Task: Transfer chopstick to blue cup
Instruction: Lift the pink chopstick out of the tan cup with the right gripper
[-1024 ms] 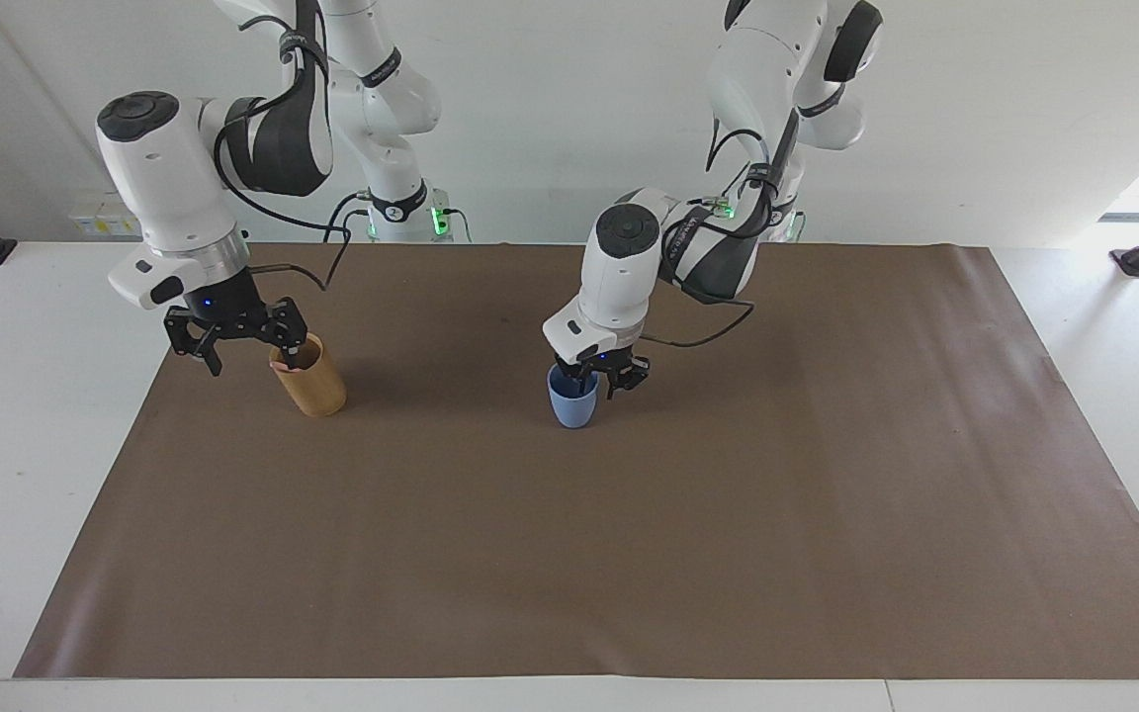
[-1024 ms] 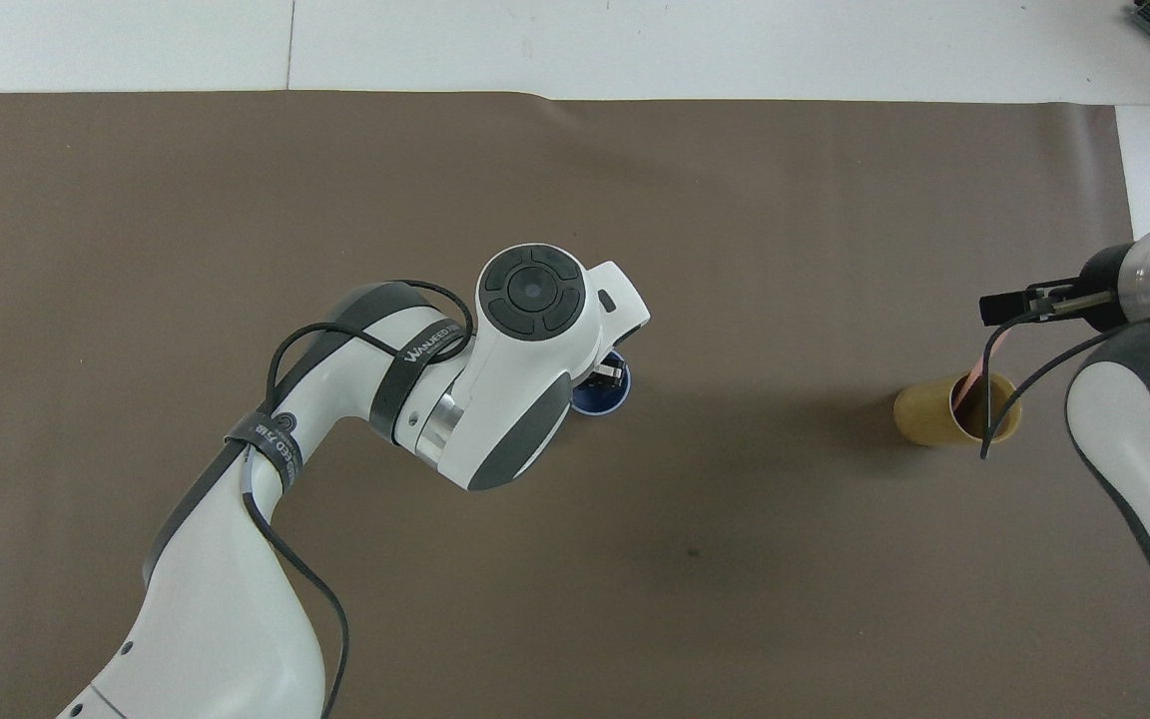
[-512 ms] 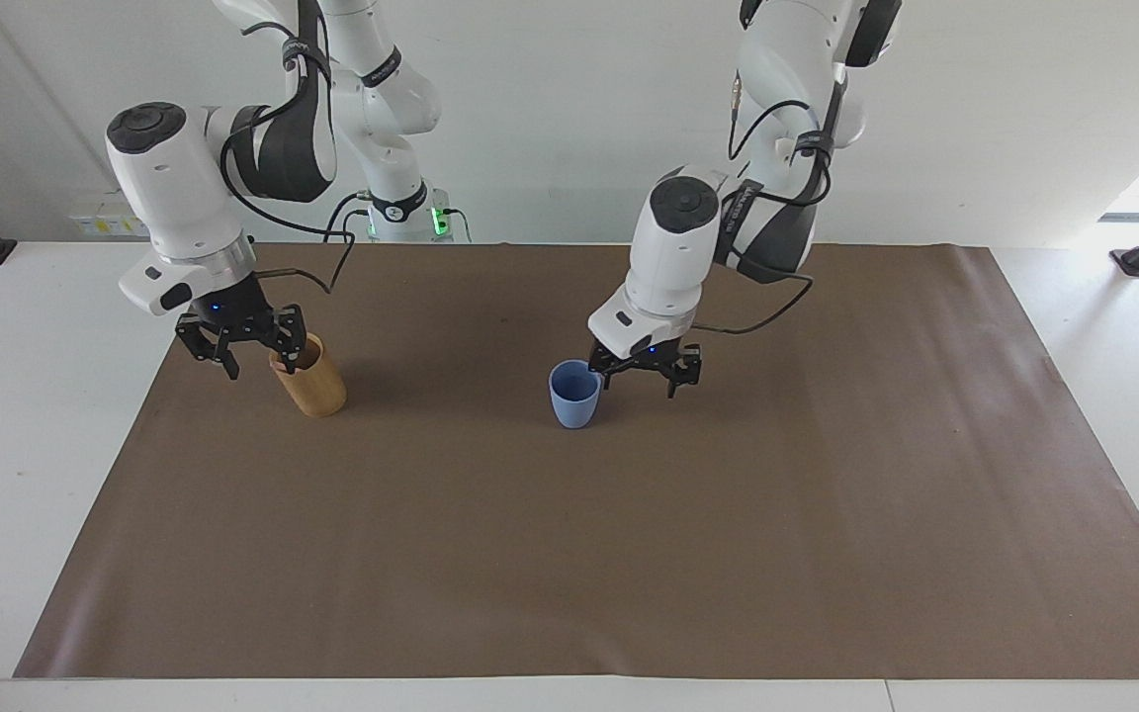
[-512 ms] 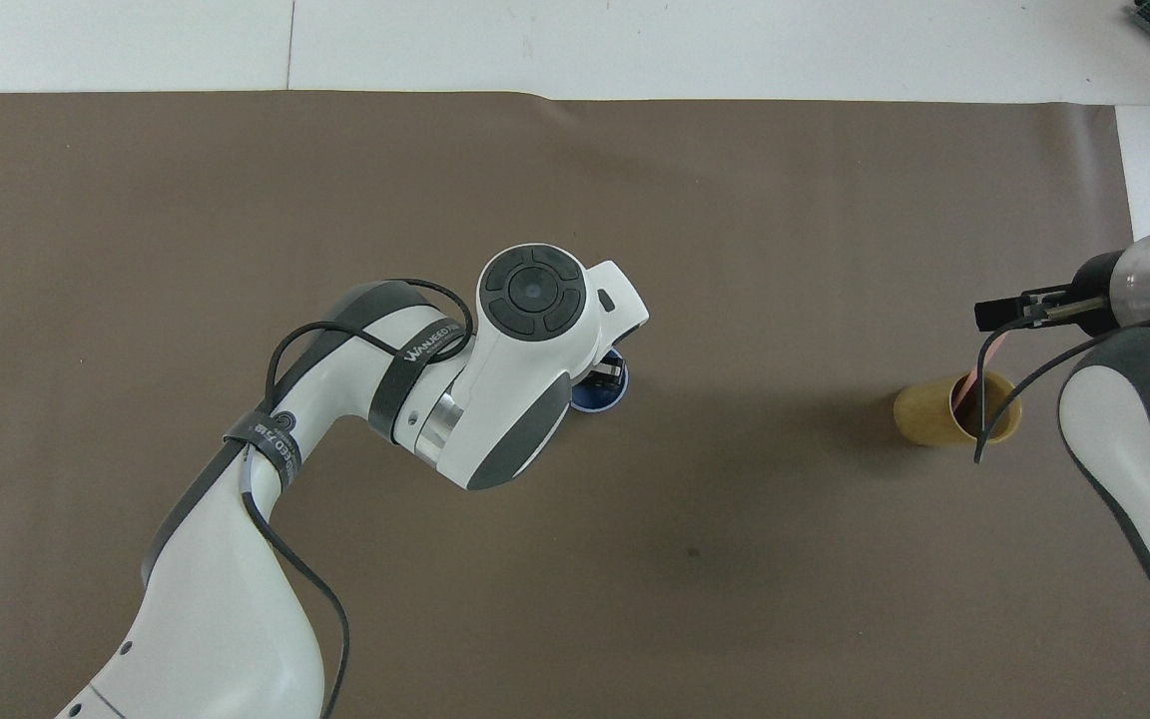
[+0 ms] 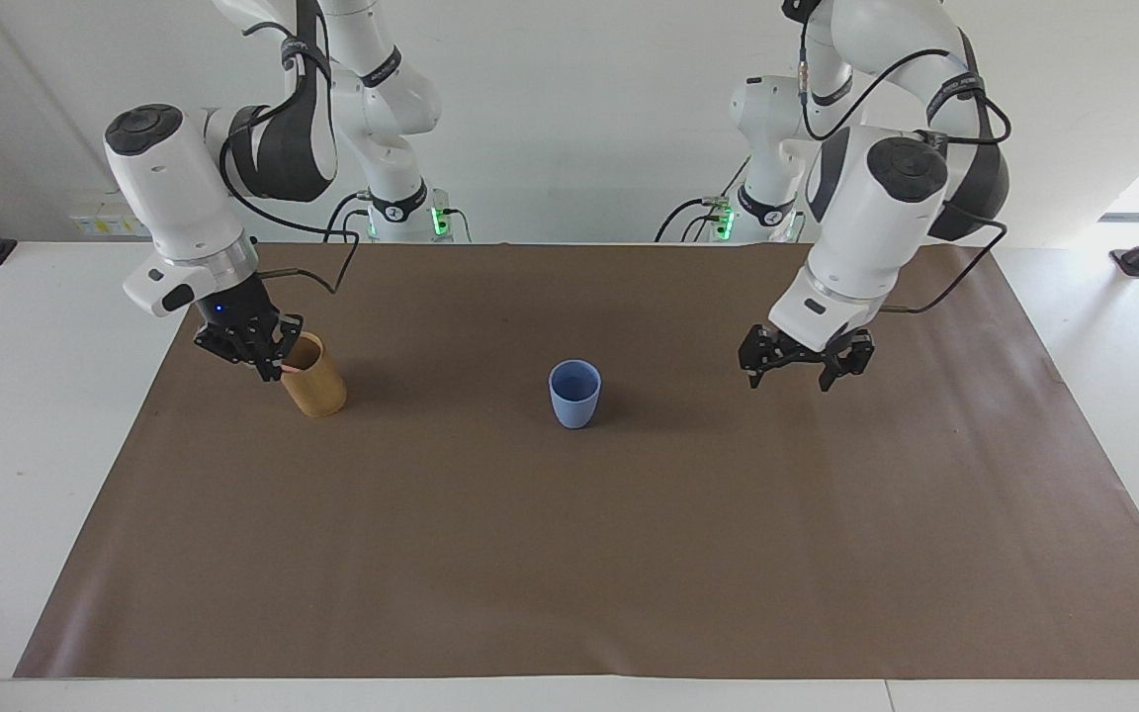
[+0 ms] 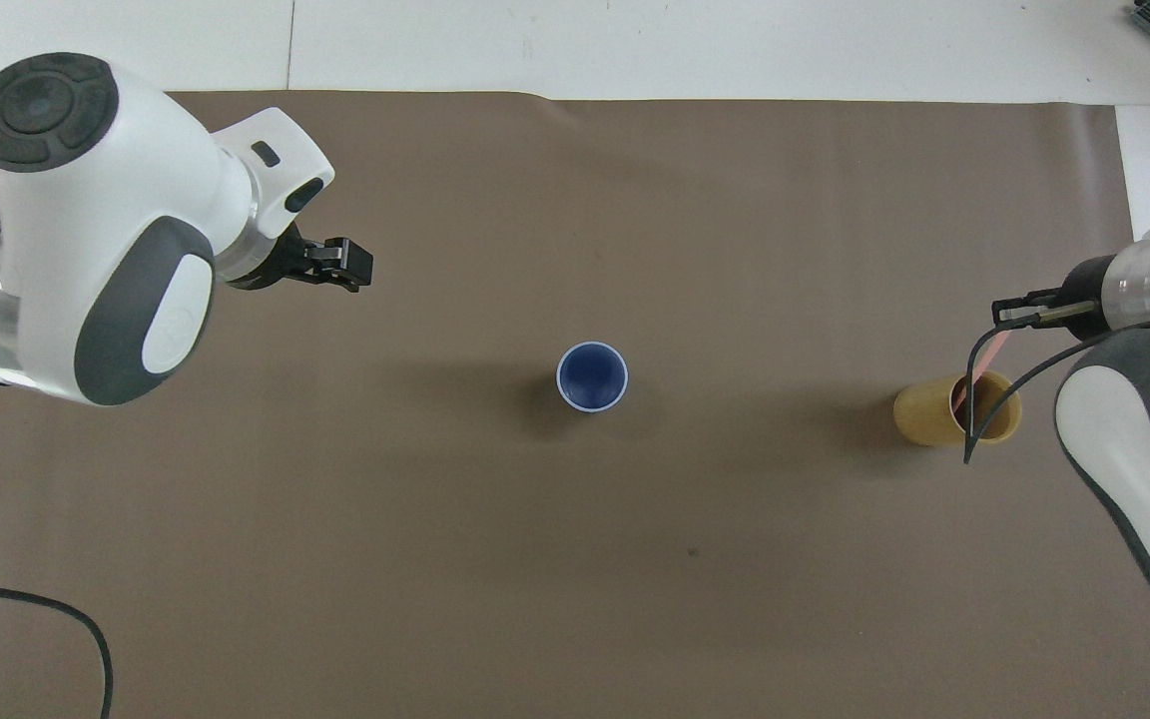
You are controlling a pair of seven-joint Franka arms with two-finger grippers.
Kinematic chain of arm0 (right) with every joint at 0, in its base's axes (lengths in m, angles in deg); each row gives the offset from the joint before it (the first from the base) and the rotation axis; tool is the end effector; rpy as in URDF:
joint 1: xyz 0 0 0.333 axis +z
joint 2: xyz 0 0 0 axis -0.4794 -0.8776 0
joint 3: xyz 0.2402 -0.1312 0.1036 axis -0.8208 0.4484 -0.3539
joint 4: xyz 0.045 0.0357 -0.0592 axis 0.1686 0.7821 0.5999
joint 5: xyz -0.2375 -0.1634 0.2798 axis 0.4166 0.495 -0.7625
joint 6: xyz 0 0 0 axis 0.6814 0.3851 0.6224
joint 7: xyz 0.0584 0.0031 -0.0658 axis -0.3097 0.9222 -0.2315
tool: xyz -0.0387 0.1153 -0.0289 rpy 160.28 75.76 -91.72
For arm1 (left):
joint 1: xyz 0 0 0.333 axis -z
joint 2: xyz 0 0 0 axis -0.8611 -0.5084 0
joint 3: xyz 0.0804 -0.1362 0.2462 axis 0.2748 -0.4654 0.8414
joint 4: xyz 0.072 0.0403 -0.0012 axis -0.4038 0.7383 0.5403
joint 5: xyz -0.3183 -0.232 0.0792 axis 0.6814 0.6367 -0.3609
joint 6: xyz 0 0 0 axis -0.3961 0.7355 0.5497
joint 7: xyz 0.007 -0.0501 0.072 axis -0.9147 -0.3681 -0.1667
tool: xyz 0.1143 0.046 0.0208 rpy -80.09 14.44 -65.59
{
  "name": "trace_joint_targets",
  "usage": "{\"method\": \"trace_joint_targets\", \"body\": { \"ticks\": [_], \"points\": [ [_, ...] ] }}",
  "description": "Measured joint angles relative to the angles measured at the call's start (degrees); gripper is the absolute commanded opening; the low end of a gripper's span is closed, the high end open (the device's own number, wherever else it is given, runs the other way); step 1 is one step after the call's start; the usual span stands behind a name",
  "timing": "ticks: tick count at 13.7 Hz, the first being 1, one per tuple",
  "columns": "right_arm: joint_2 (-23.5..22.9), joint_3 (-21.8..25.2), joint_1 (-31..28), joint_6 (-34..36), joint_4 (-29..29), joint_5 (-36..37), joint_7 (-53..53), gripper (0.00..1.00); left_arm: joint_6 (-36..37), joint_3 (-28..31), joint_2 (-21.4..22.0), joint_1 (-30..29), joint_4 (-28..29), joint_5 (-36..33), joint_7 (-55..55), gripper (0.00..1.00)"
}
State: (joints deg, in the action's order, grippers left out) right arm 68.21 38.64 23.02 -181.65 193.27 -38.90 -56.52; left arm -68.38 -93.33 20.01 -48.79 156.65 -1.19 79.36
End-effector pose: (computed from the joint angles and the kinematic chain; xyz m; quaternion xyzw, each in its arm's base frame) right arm 0.5869 -0.0437 0.4369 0.9950 0.0609 0.0785 0.0030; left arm 0.6159 -0.1668 0.4654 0.9980 -0.0606 0.0143 0.0085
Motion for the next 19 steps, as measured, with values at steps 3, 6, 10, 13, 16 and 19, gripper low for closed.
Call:
{"method": "trace_joint_targets", "body": {
  "ticks": [3,6,10,13,16,19],
  "points": [
    [0.2,0.0,0.0,-1.0,-0.3,0.0,0.0,0.00,3.7,0.1,2.4,-5.3,0.0,0.0,-6.4,1.00],
    [1.2,-0.1,0.0,-1.1,-2.7,0.0,0.2,0.00,9.0,0.2,6.3,-6.7,-0.7,0.0,-7.7,1.00],
    [3.3,-0.7,0.3,-0.5,-7.0,0.0,0.9,0.00,16.9,0.3,10.8,-7.2,-3.1,-1.8,-7.7,1.00],
    [5.2,-1.4,0.8,3.0,-9.5,0.0,1.0,0.00,19.4,0.3,11.7,-7.3,-4.7,-2.2,-7.9,1.00],
    [4.3,-2.3,1.0,3.9,-12.2,0.0,1.0,0.00,19.5,0.5,11.8,-8.0,-4.6,-0.8,-8.0,1.00],
    [3.4,-5.3,1.9,4.1,-13.6,0.0,1.0,0.00,19.4,0.6,11.8,-9.5,-4.3,0.4,-9.8,1.00]
  ]
}}
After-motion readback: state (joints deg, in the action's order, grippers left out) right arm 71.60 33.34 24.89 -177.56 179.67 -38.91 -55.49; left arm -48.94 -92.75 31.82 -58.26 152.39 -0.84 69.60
